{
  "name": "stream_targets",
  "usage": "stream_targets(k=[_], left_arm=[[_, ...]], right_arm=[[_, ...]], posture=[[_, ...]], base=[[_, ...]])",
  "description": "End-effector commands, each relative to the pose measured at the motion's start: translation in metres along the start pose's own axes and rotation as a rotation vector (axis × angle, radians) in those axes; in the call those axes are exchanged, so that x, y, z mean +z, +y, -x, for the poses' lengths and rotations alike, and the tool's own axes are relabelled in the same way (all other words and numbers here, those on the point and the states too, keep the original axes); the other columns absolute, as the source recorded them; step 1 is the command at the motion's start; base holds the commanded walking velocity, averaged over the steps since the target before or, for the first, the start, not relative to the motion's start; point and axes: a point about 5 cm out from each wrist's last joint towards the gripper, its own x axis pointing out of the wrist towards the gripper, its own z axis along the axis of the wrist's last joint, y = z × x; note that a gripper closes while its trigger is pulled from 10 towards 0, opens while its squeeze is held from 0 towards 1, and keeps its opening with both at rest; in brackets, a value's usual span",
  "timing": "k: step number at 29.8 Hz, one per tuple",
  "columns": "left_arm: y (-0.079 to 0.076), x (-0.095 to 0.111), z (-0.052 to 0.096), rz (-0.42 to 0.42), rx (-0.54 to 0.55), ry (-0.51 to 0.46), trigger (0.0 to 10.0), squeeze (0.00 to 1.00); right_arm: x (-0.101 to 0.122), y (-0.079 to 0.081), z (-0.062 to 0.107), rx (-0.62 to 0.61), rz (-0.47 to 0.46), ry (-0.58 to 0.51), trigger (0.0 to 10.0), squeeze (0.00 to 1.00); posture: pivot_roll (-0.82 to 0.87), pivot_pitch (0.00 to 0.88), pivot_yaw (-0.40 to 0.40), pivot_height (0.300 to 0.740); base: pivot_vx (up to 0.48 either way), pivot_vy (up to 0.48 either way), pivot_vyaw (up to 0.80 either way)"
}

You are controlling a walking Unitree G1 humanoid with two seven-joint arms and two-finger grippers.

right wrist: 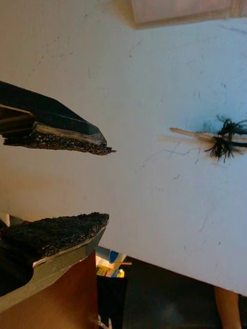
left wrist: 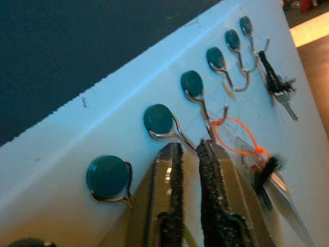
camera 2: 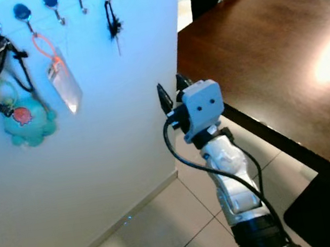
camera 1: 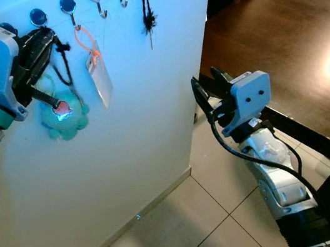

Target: Hang keys on a hook

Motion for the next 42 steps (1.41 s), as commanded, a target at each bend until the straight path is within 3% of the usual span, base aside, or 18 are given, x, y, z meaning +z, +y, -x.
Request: stream_targets(k=[1, 3, 4, 5, 13, 16, 18, 19, 20, 21, 23, 25, 26, 28, 29, 31, 38, 42], left_arm=[[0.000, -0.013, 0.001, 0.011, -0.002, 0.071, 10.0, 1.00], [0.001, -0.012, 0.001, 0.009, 0.003, 0.068, 10.0, 1.00], [0.001, -0.012, 0.001, 0.008, 0.006, 0.066, 10.0, 0.79], [0.002, -0.011, 0.002, 0.023, 0.002, 0.057, 10.0, 0.00], [0.000, 0.002, 0.007, 0.147, -0.042, -0.028, 10.0, 0.00], [0.001, 0.012, 0.006, 0.181, 0.004, -0.088, 10.0, 0.00], [0.001, 0.012, 0.006, 0.181, 0.004, -0.088, 10.0, 0.00], [0.007, 0.016, 0.005, 0.159, 0.092, -0.106, 10.0, 0.00], [0.007, 0.016, 0.005, 0.159, 0.092, -0.106, 10.0, 0.00], [0.011, 0.019, 0.005, 0.129, 0.162, -0.112, 10.0, 0.00], [0.009, 0.023, 0.011, 0.092, 0.173, -0.100, 10.0, 0.00], [-0.007, 0.022, 0.020, 0.117, 0.048, -0.074, 10.0, 0.00], [-0.007, 0.022, 0.020, 0.117, 0.048, -0.074, 10.0, 0.00], [-0.032, 0.023, 0.031, 0.160, -0.144, -0.043, 10.0, 0.00], [-0.032, 0.023, 0.031, 0.160, -0.144, -0.043, 10.0, 0.00], [-0.048, 0.026, 0.040, 0.190, -0.253, -0.030, 10.0, 0.00], [-0.060, 0.030, 0.049, 0.217, -0.277, -0.006, 10.0, 0.00], [-0.071, 0.022, 0.061, 0.228, -0.300, 0.068, 10.0, 0.00]], right_arm=[[0.000, 0.001, 0.002, 0.001, -0.007, -0.001, 10.0, 0.00], [0.000, 0.001, 0.002, 0.000, -0.007, -0.001, 10.0, 0.00], [0.000, 0.001, 0.002, 0.000, -0.007, -0.001, 10.0, 0.00], [0.000, 0.001, 0.002, 0.000, -0.007, 0.000, 10.0, 0.00], [-0.001, 0.002, 0.003, 0.002, -0.009, 0.002, 10.0, 0.00], [-0.001, 0.003, 0.003, 0.003, -0.012, 0.002, 10.0, 0.00], [-0.001, 0.003, 0.003, 0.003, -0.012, 0.002, 10.0, 0.00], [-0.001, 0.003, 0.003, 0.004, -0.013, 0.002, 10.0, 0.00], [-0.001, 0.003, 0.003, 0.004, -0.013, 0.002, 10.0, 0.00], [-0.001, 0.003, 0.003, 0.005, -0.014, 0.003, 10.0, 0.00], [-0.002, 0.003, 0.004, 0.008, -0.016, 0.005, 10.0, 0.00], [-0.002, 0.003, 0.004, 0.014, -0.020, 0.005, 10.0, 0.00], [-0.002, 0.003, 0.004, 0.014, -0.020, 0.005, 10.0, 0.00], [0.000, 0.004, 0.003, 0.027, -0.028, -0.003, 10.0, 0.00], [0.000, 0.004, 0.003, 0.027, -0.028, -0.003, 10.0, 0.00], [0.004, 0.006, 0.004, 0.046, -0.049, -0.027, 10.0, 0.00], [0.012, 0.010, 0.007, 0.110, -0.074, -0.066, 10.0, 0.00], [0.012, 0.012, 0.007, 0.139, -0.079, -0.065, 10.0, 0.00]], posture=[[0.06, 0.100, 0.092, 0.740], [0.06, 0.101, 0.092, 0.740], [0.06, 0.101, 0.091, 0.740], [0.06, 0.102, 0.092, 0.740], [0.07, 0.106, 0.093, 0.740], [0.07, 0.109, 0.092, 0.740], [0.07, 0.109, 0.092, 0.740], [0.07, 0.110, 0.091, 0.740], [0.07, 0.110, 0.091, 0.740], [0.08, 0.112, 0.090, 0.740], [0.08, 0.115, 0.086, 0.740], [0.09, 0.119, 0.082, 0.740], [0.09, 0.119, 0.082, 0.740], [0.09, 0.120, 0.080, 0.740], [0.09, 0.120, 0.080, 0.740], [0.09, 0.124, 0.077, 0.740], [0.10, 0.127, 0.073, 0.740], [0.11, 0.130, 0.068, 0.740]], base=[[0.000, 0.000, 0.00], [0.000, 0.000, 0.00], [0.000, 0.000, 0.00], [0.000, 0.000, 0.00], [0.000, 0.000, 0.00], [0.000, 0.000, 0.00], [0.000, 0.000, 0.00], [0.000, 0.000, 0.00], [0.000, 0.000, 0.00], [0.000, 0.000, 0.00], [0.000, 0.000, 0.00], [0.000, 0.000, 0.00], [0.000, 0.000, 0.00], [0.000, 0.000, 0.00], [0.000, 0.000, 0.00], [0.000, 0.000, 0.00], [0.000, 0.000, 0.00], [0.000, 0.000, 0.00]])
